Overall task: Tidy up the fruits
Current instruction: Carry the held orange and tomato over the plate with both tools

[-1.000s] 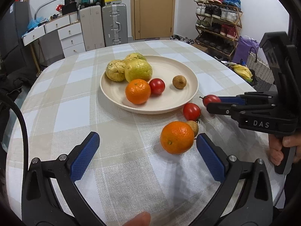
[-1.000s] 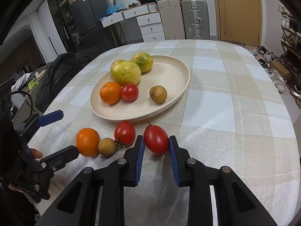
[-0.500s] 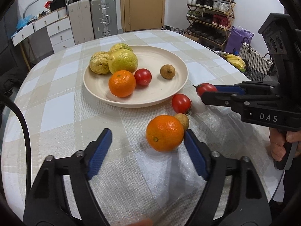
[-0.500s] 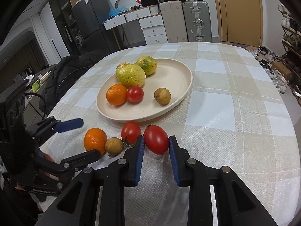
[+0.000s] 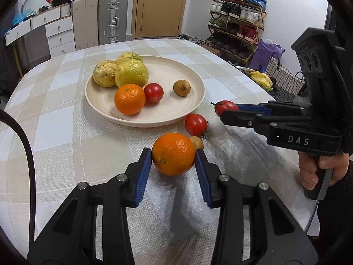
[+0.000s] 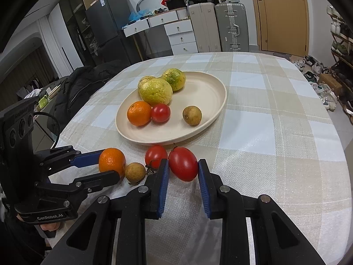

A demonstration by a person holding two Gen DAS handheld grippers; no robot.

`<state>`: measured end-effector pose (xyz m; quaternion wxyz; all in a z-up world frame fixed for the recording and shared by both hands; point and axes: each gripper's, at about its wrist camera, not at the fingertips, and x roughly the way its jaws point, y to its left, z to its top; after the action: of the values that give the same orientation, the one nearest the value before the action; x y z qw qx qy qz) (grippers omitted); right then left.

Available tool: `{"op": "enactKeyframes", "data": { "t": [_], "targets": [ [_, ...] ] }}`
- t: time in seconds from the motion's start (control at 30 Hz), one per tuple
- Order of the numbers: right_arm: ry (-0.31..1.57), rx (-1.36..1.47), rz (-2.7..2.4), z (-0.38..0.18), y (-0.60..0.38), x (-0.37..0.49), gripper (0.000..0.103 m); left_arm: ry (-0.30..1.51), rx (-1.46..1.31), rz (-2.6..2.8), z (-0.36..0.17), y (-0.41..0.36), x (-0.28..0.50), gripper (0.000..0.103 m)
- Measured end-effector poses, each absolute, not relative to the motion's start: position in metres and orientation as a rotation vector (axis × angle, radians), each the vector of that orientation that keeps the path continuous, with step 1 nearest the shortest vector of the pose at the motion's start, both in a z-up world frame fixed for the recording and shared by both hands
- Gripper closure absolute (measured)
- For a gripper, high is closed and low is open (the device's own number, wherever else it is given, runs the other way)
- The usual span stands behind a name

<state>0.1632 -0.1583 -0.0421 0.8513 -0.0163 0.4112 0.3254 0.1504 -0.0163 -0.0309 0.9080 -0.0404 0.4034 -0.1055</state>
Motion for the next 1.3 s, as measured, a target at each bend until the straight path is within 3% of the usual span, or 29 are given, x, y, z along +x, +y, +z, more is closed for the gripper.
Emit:
{"op": "enactKeyframes", "data": {
  "t": [1.3],
  "targets": [
    [0.735, 0.024, 0.711, -0.013, -0.162, 0.156, 0.076, 0.688, -0.088, -0.089, 0.005, 0.006, 0.145, 0.066]
  ]
}}
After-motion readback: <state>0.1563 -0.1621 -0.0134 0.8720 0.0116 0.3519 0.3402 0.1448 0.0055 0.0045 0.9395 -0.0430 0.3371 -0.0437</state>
